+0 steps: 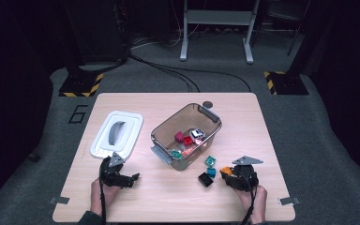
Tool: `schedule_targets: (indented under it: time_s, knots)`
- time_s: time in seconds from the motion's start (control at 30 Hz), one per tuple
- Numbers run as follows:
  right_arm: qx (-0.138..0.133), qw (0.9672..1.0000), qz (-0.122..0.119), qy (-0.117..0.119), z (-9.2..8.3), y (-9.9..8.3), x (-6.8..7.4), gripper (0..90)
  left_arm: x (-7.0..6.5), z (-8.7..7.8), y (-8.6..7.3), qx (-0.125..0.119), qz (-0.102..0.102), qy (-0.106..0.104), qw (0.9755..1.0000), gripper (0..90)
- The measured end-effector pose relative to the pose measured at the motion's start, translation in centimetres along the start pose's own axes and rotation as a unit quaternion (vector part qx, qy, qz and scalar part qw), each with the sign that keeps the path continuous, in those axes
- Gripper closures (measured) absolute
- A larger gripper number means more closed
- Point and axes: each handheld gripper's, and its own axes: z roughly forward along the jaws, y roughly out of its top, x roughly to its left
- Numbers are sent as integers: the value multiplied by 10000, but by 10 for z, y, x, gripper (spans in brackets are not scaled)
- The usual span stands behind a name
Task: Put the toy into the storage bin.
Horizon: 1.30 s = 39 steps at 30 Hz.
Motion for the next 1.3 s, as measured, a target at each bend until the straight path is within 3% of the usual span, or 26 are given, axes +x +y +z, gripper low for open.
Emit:
schedule_targets:
  time_s: [0.4,0.83,1.3]
  knots:
    - [-187,9998,1,-6,-8,29,-12,585,0,0,0,-20,-23,3,10000,21]
    - [-262,9996,85,64,-12,60,-12,585,0,-1,0,0,-7,-9,10000,27]
    - [-417,9991,-60,55,-27,93,-13,585,-1,-1,0,-12,-31,-9,10000,29]
